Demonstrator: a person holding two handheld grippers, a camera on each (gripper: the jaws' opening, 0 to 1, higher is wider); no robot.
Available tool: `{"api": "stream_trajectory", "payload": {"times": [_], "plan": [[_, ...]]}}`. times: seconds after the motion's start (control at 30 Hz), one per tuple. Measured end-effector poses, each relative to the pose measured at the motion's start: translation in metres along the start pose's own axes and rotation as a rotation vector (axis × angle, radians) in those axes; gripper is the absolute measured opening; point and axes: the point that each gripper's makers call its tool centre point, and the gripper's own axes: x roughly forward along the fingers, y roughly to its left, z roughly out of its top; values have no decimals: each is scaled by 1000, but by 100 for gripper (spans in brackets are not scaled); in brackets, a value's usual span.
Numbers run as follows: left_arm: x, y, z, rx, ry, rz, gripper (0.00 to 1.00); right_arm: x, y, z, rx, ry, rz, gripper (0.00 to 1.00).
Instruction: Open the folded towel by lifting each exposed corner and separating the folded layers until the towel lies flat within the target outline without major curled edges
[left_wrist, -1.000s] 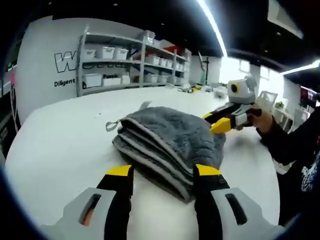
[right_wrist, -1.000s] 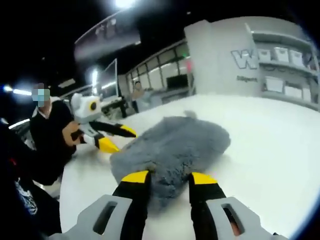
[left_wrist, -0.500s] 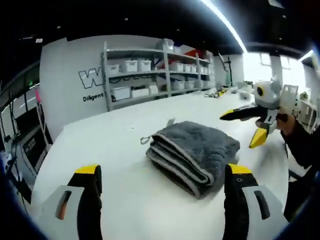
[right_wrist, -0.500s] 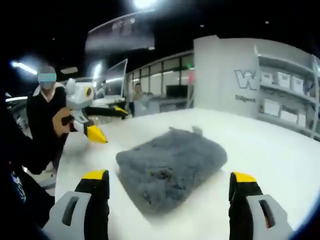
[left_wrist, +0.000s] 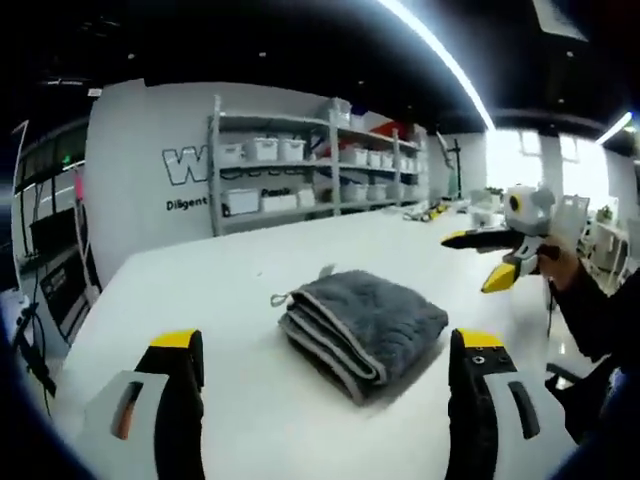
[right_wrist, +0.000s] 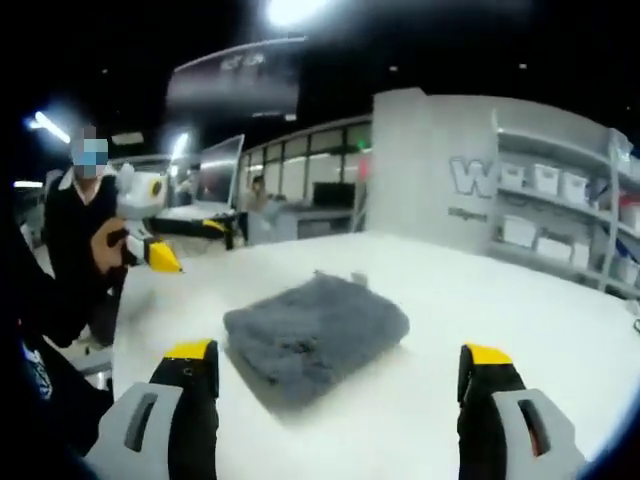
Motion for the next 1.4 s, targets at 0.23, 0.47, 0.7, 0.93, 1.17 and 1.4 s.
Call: {"api": "stream_trajectory", "payload": {"times": [0.23, 0.47, 0.7, 0.93, 1.17, 1.4], "plan": [[-7, -22, 10, -62, -56, -32, 100, -22, -22, 21, -48, -9, -55, 100], [-11, -29, 25, -142, -135, -19, 100, -38, -29, 53, -185, 25, -65, 100], [-13, -24, 30, -199, -173, -11, 100, -52, -35, 89, -281, 35, -86, 100], [-18, -22, 36, -257, -228, 19, 100, -63, -38, 118, -345, 40, -96, 100], [-23, -25, 38, -335, -268, 15, 100, -69, -58, 138, -393, 82, -135, 100], [-22, -42, 29, -423, -283, -12, 100, -66, -67, 160, -456, 108, -157, 100]]}}
